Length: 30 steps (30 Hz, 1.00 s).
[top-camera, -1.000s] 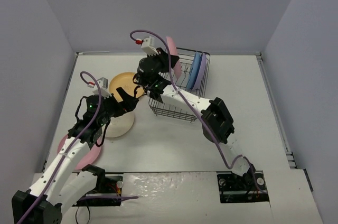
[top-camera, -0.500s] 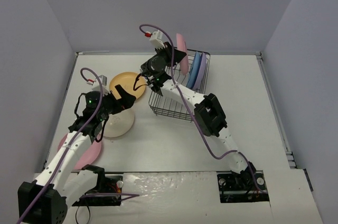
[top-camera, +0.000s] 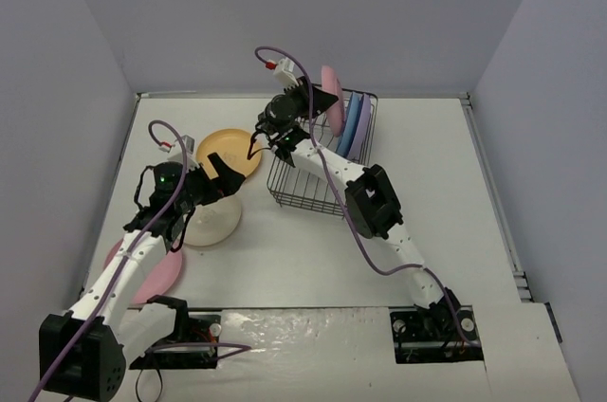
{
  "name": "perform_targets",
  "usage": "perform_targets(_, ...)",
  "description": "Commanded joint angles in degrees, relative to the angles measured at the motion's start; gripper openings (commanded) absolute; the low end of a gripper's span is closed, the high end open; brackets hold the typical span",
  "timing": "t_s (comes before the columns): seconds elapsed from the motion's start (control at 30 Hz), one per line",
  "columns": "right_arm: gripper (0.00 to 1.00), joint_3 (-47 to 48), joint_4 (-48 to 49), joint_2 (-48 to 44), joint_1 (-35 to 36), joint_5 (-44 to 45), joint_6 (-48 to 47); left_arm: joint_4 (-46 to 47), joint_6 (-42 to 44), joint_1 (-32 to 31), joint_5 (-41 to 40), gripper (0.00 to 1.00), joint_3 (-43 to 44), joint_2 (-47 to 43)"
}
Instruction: Load the plates into the dish rack
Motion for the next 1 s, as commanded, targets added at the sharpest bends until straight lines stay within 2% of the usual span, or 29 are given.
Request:
perform_targets(0.0, 0.00, 3.0, 0.2, -1.0, -0.1, 16.7, -1.3, 4.4, 1.3, 0.8, 1.7, 0.97, 0.3, -1.2)
perform_targets(0.17, 0.00, 2.4, 1.3, -0.6, -0.1, 16.8, -2.3, 4.5, 1.2, 1.0, 1.9, 0.97, 0.3, -1.3)
perform_targets(0.83, 0.00, 2.9, 17.5, 2.4, 0.1, 20.5, -6.2, 4.1, 1.5, 1.7, 2.4, 0.97, -0.1, -1.7)
perform_targets(0.97, 0.00, -0.9, 26.4, 1.4, 0.0, 20.5, -8.8, 4.1, 1.5, 1.7, 2.2, 0.97, -0.1, -1.8)
